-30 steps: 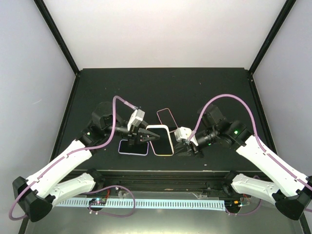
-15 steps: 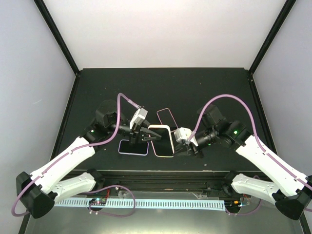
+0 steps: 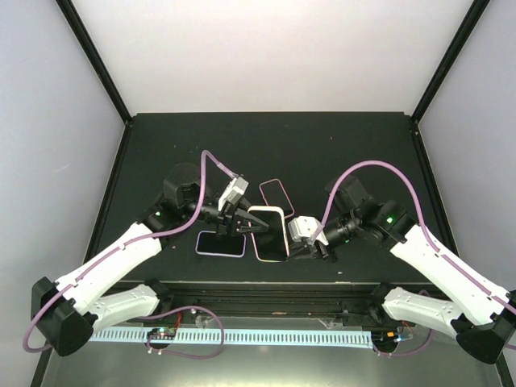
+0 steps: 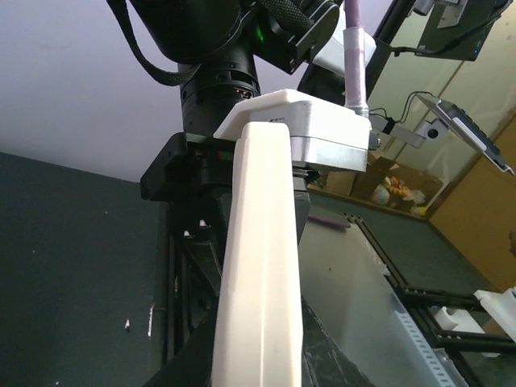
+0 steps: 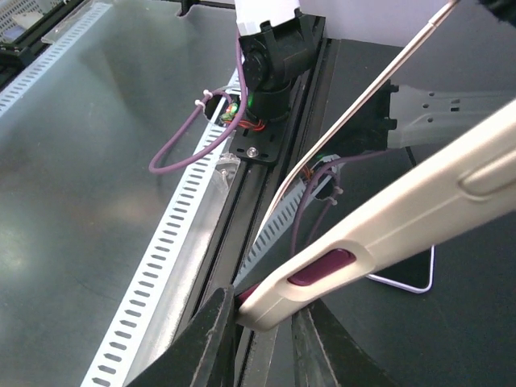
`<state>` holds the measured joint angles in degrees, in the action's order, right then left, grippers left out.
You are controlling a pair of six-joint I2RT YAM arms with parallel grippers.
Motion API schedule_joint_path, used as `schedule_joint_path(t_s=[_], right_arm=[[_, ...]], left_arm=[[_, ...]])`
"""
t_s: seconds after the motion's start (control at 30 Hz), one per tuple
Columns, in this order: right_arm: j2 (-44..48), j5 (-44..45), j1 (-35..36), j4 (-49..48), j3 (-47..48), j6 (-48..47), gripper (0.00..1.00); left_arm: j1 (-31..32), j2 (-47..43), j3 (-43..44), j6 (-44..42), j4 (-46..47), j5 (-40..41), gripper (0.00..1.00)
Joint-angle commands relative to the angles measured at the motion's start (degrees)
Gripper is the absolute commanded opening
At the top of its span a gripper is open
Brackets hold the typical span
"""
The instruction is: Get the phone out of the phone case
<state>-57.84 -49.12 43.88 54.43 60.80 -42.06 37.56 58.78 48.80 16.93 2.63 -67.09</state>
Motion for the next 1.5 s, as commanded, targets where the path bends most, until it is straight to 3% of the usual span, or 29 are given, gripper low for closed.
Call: schedule_joint_path(t_s=[0.0, 0.67, 1.47], right_arm=[[0.66, 3.90, 0.85, 0.38, 0.03, -3.52, 0.20], [0.41, 9.28, 1.47, -0.47, 0.83, -5.76, 0.20], [-1.60, 21.85, 1.47, 0.14, 4.36, -12.83, 0.20]], left_arm=[[-0.22, 0.31, 2.04, 3.40, 5.40, -3.85, 0.02], [0.25, 1.34, 1.97, 6.47, 7.78, -7.62, 0.01], [3.65, 2.91, 2.73, 5.75, 6.00, -12.80, 0.02]])
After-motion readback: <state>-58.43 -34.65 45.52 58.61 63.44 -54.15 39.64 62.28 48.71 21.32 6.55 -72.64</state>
